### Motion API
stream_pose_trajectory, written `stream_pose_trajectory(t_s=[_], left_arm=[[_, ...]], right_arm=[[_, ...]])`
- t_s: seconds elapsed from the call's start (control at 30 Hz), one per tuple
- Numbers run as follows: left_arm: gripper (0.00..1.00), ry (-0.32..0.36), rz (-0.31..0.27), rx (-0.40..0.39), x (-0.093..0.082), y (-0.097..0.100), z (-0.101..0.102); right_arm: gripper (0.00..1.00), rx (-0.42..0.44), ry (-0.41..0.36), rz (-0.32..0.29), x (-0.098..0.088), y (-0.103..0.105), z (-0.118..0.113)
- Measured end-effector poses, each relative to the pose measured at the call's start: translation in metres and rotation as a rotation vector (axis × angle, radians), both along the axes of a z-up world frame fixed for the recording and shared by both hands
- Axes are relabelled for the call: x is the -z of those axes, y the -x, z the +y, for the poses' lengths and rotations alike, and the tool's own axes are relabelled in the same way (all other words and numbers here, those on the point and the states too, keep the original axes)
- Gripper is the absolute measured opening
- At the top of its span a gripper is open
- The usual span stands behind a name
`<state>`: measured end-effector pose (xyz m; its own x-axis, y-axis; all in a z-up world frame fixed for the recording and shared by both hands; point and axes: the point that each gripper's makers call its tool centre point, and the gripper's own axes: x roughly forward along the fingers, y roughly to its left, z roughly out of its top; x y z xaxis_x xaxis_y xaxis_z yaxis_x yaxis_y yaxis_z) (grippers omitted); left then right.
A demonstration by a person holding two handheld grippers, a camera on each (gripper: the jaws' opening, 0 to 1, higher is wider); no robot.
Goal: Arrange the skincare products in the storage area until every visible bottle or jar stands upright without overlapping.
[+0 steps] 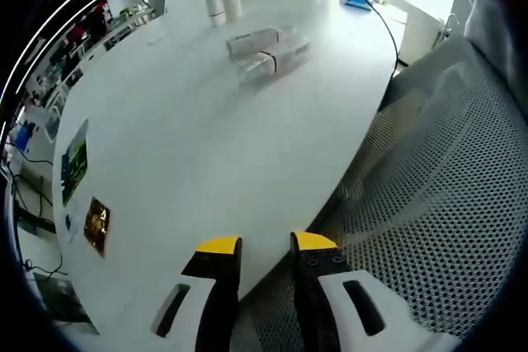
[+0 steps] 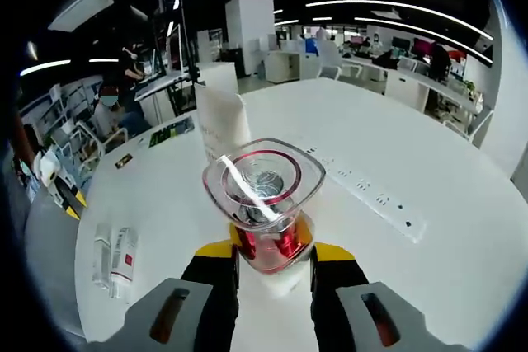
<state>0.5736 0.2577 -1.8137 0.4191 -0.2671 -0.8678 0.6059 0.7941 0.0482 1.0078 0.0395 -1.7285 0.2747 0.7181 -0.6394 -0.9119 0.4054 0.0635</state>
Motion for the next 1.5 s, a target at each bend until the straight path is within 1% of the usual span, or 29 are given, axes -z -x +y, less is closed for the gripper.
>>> stream_pose_trajectory(t_s=[0.23, 0.43, 0.5, 0.57, 0.7, 0.77, 0.8, 0.9, 1.0, 1.1, 1.13, 1.17, 1.23, 1.37, 1.4, 1.5], left_arm=[[0.2, -0.001, -0.002, 0.0, 0.0, 0.0, 0.0], [0.2, -0.001, -0.003, 0.0, 0.0, 0.0, 0.0], [0.2, -0.001, -0.003, 0.001, 0.0, 0.0, 0.0], [0.2, 0.0, -0.006, 0.002, -0.001, -0.001, 0.0], [0.2, 0.003, -0.014, 0.005, -0.002, -0.001, -0.001], [0.19, 0.003, -0.018, 0.009, -0.003, -0.002, -0.001], [0.19, 0.002, -0.021, 0.01, -0.003, -0.002, -0.001], [0.18, -0.004, -0.026, 0.016, -0.003, -0.002, -0.001], [0.18, -0.006, -0.036, 0.023, -0.004, -0.003, -0.002], [0.18, -0.006, -0.046, 0.027, -0.006, -0.003, -0.001], [0.18, -0.006, -0.049, 0.029, -0.006, -0.003, -0.001], [0.18, -0.005, -0.051, 0.031, -0.007, -0.003, -0.002], [0.18, -0.005, -0.059, 0.039, -0.008, -0.004, -0.003], [0.17, -0.012, -0.069, 0.056, -0.009, -0.004, -0.005], [0.17, -0.011, -0.07, 0.058, -0.009, -0.004, -0.005], [0.16, -0.011, -0.081, 0.066, -0.01, -0.005, -0.006]], right_arm=[[0.29, 0.009, 0.003, 0.002, 0.0, 0.001, 0.001], [0.29, 0.032, 0.008, 0.015, 0.0, 0.003, 0.001], [0.33, 0.042, 0.039, 0.019, 0.005, 0.005, -0.003], [0.37, 0.064, 0.036, 0.026, 0.006, 0.008, -0.006], [0.38, 0.107, 0.044, 0.049, 0.013, 0.023, -0.017], [0.38, 0.133, 0.043, 0.075, 0.019, 0.036, -0.023], [0.38, 0.14, 0.047, 0.086, 0.022, 0.046, -0.025], [0.38, 0.148, 0.059, 0.111, 0.03, 0.069, -0.029], [0.38, 0.139, 0.066, 0.137, 0.036, 0.096, -0.028], [0.38, 0.117, 0.091, 0.153, 0.043, 0.122, -0.026], [0.38, 0.113, 0.092, 0.16, 0.044, 0.127, -0.025], [0.38, 0.103, 0.099, 0.166, 0.044, 0.138, -0.021], [0.38, 0.099, 0.103, 0.167, 0.044, 0.144, -0.018], [0.38, 0.044, 0.132, 0.165, 0.045, 0.166, -0.003], [0.37, 0.038, 0.135, 0.165, 0.046, 0.168, -0.002], [0.36, -0.015, 0.155, 0.168, 0.048, 0.183, 0.011]])
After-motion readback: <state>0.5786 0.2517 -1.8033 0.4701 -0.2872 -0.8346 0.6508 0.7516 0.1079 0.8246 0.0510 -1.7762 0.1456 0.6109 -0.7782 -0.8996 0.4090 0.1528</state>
